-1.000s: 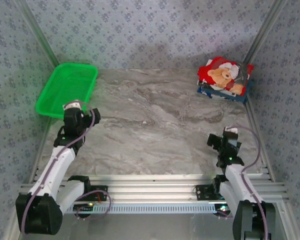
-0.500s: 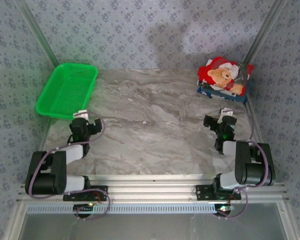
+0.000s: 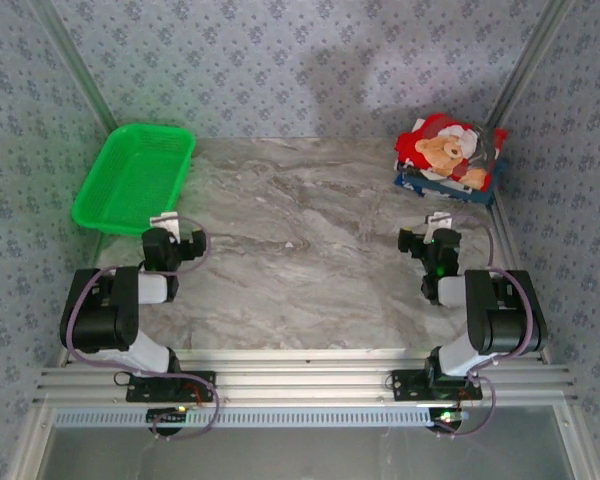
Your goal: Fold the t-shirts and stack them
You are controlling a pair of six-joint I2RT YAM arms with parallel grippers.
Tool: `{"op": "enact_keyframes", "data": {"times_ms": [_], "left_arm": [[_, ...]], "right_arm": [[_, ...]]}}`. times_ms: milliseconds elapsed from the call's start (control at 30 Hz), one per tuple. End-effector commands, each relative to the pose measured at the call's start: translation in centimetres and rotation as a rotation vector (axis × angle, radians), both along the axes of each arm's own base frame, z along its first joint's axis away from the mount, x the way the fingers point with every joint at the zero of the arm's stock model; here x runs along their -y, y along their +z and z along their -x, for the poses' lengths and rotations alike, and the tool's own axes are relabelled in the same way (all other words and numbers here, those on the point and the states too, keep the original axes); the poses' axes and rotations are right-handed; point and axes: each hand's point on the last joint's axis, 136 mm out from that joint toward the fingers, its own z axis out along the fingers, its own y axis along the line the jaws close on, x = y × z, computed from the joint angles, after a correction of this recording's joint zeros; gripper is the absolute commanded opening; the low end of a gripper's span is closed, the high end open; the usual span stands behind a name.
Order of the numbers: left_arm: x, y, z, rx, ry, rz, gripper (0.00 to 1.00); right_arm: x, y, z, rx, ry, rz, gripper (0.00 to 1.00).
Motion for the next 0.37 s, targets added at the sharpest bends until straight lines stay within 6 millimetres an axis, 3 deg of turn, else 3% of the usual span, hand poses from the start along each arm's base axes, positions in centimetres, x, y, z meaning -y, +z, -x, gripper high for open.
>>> {"op": "enact_keyframes", "data": {"times_ms": [0, 333], "left_arm": [[0.21, 1.73, -0.92, 0.058, -0.021, 0.000, 0.99], [0.20, 1.73, -0.93, 0.058, -0.021, 0.000, 1.00]], "right_arm": [[0.28, 0.84, -0.64, 0.022, -0.004, 0.029, 1.00], [-0.12, 0.78, -0.77, 0.018, 0.033, 0.015, 1.00]]}}
